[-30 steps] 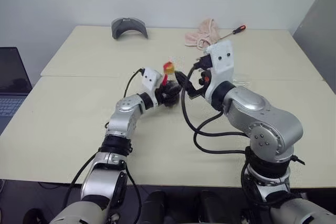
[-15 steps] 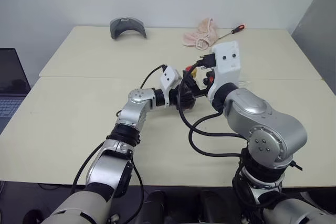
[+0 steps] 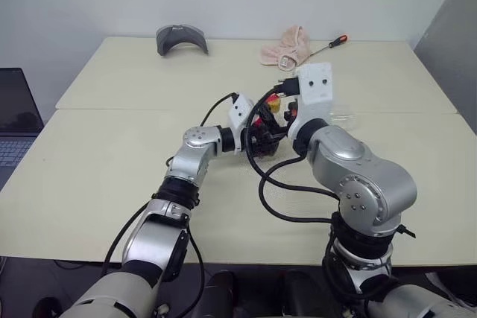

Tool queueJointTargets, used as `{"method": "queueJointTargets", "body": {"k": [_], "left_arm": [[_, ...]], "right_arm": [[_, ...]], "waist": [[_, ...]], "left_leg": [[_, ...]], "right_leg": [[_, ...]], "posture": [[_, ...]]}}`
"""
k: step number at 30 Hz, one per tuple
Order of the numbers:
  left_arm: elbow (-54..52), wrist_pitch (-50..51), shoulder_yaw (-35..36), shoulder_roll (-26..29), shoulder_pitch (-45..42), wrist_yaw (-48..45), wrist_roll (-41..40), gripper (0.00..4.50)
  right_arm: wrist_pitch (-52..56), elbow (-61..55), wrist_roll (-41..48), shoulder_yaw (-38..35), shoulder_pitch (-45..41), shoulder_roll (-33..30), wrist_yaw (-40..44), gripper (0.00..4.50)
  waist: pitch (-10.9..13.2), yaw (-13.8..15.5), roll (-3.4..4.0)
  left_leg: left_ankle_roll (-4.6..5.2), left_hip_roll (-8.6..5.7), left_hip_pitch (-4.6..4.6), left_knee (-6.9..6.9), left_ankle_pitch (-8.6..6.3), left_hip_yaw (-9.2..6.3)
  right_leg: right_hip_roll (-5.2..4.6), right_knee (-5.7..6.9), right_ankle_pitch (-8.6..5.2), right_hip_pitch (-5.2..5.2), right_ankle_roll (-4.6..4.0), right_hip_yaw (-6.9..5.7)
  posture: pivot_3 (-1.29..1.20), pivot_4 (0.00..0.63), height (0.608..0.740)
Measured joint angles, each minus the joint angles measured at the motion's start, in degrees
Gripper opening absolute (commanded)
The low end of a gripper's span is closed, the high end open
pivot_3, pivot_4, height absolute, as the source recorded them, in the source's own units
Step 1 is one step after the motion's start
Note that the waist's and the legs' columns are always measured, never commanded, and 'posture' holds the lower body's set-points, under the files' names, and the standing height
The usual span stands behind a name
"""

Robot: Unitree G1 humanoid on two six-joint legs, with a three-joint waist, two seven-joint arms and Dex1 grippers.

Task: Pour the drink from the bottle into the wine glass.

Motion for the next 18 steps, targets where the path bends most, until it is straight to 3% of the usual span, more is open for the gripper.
{"method": "queueJointTargets", "body": {"k": [3,10,11,18], "left_arm": [[-0.01,0.0,0.0,-0.01,0.1,0.04,0.0,1.65],[-0.59,0.01,-0.27,-0.14,0.8,0.2,0.04,1.58],[-0.68,0.02,-0.27,-0.13,0.86,0.25,0.04,1.58],[-2.84,0.59,-0.24,0.07,1.42,1.23,0.02,1.35]], "right_arm": [[-0.44,0.61,-0.38,-0.03,0.04,0.45,0.11,3.85],[-0.87,0.86,-0.37,0.47,0.13,0.62,0.71,1.35],[-0.91,0.87,-0.33,0.46,0.13,0.62,0.75,1.19],[-2.5,1.11,-0.04,-0.11,0.13,-0.23,2.52,1.19]], "waist": [[0.0,-0.01,0.0],[0.0,-0.01,0.0],[0.0,-0.01,0.0],[0.0,-0.03,0.0]], "left_leg": [[0.0,0.0,0.0,0.0,0.0,0.0],[0.02,0.0,0.0,-0.01,-0.01,0.0],[0.02,0.0,0.0,0.0,-0.01,0.0],[0.02,0.0,0.0,-0.01,-0.02,0.0]], "right_leg": [[0.0,0.0,0.0,0.0,0.0,0.0],[0.0,0.0,0.0,-0.01,0.0,0.0],[0.0,0.0,0.0,-0.01,0.0,0.01],[0.0,0.0,0.0,-0.01,0.0,0.0]], "posture": [[0.0,0.15,0.74],[0.0,0.15,0.74],[0.0,0.15,0.74],[0.0,0.15,0.74]]}}
